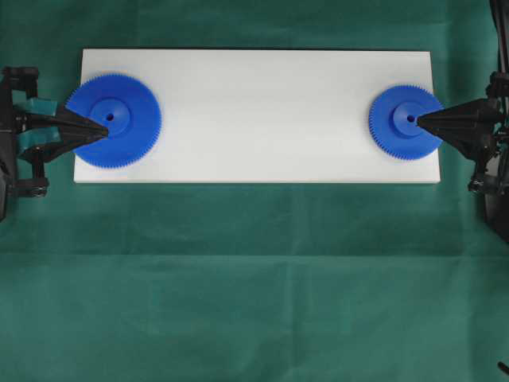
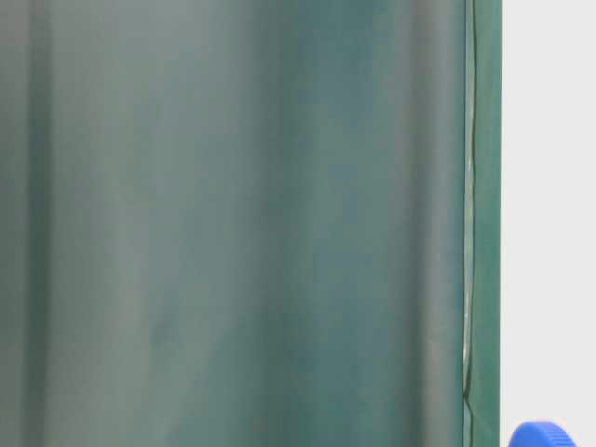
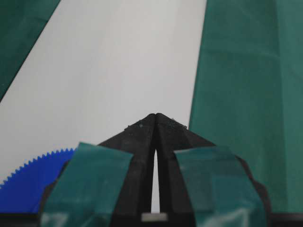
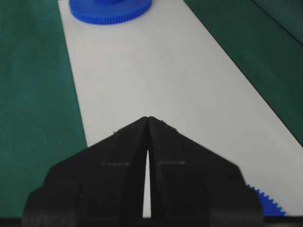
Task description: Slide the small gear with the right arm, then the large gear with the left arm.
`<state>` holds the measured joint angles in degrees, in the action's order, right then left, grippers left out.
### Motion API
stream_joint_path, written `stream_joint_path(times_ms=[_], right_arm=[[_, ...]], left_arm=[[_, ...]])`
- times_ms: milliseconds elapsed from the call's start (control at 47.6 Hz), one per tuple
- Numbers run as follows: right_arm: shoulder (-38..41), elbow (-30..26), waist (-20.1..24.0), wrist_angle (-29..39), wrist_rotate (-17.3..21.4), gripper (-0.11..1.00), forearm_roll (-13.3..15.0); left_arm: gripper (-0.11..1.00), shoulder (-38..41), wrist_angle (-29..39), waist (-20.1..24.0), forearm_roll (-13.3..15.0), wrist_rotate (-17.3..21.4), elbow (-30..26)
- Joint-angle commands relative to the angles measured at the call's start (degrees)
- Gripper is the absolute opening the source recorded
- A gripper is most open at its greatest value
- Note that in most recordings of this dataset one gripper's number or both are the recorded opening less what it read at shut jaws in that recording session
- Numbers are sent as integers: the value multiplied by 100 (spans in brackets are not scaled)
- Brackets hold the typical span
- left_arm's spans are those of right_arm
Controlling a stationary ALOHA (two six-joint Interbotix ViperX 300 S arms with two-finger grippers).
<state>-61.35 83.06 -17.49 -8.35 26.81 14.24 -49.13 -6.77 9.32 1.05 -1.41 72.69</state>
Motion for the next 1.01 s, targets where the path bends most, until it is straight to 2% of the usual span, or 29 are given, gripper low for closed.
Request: stream_joint_path(times_ms=[0,525,987], right_arm=[[26,-53,18,-44,-9,50,0],[26,-18,18,-44,-18,50,0],[44,-26,387,-53,-44,50,9]], left_arm=[[0,-9,-53,-18,9,-9,-44],[0,-9,-53,-149,9,-9,26],[0,-18,-53,-299,9,-9,35]])
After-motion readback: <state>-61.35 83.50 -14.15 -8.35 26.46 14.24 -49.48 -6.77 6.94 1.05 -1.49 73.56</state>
